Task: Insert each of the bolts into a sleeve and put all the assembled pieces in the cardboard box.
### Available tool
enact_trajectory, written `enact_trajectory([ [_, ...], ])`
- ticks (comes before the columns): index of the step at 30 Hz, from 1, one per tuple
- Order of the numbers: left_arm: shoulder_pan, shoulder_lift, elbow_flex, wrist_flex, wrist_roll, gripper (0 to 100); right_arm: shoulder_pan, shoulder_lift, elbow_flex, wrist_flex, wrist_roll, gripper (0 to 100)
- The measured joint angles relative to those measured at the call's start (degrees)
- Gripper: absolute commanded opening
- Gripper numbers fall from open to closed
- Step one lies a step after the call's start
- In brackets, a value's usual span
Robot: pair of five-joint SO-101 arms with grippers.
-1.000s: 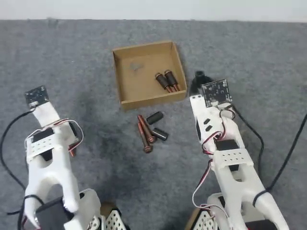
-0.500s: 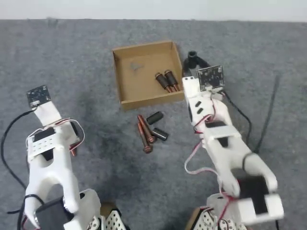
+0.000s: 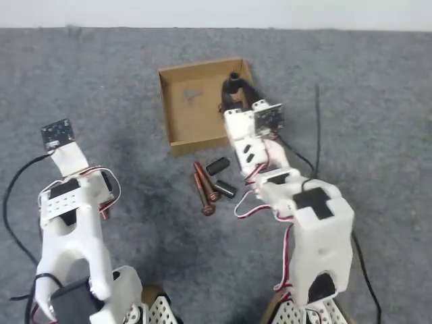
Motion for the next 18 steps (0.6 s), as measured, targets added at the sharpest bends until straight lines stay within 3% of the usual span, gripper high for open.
enact_trajectory([
  [8, 0.6, 0.0, 0.0, 0.0, 0.0, 1, -9.1, 0.5, 4.3, -0.5, 0.0, 0.6],
  [18, 0.9, 0.0, 0.0, 0.0, -0.2, 1, -15.8, -3.1, 19.8, -10.5, 0.0, 0.6],
])
